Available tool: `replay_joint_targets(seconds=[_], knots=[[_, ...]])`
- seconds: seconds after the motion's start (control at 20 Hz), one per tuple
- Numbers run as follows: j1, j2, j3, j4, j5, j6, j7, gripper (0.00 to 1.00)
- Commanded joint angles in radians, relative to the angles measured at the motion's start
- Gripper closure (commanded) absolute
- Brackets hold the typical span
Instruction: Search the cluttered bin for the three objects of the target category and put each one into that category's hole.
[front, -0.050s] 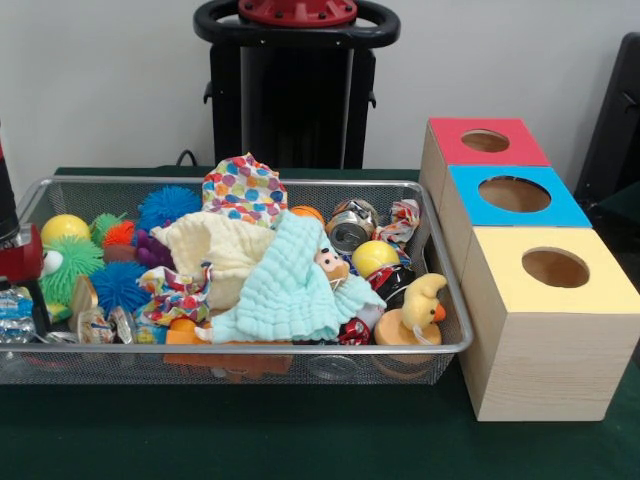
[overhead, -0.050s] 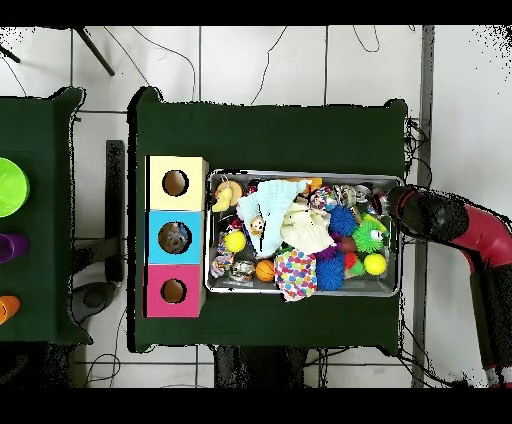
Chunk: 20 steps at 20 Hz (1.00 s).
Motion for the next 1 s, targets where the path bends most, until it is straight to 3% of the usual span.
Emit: replay_joint_targets(seconds=[0.05,1.0], knots=[[-0.009,0.079,-0.037,0.051,-0.080,0.111,-0.362,0.00],[-0.033,0.056,-0.047,0.114,-0.102,0.046,-0.316,0.00]])
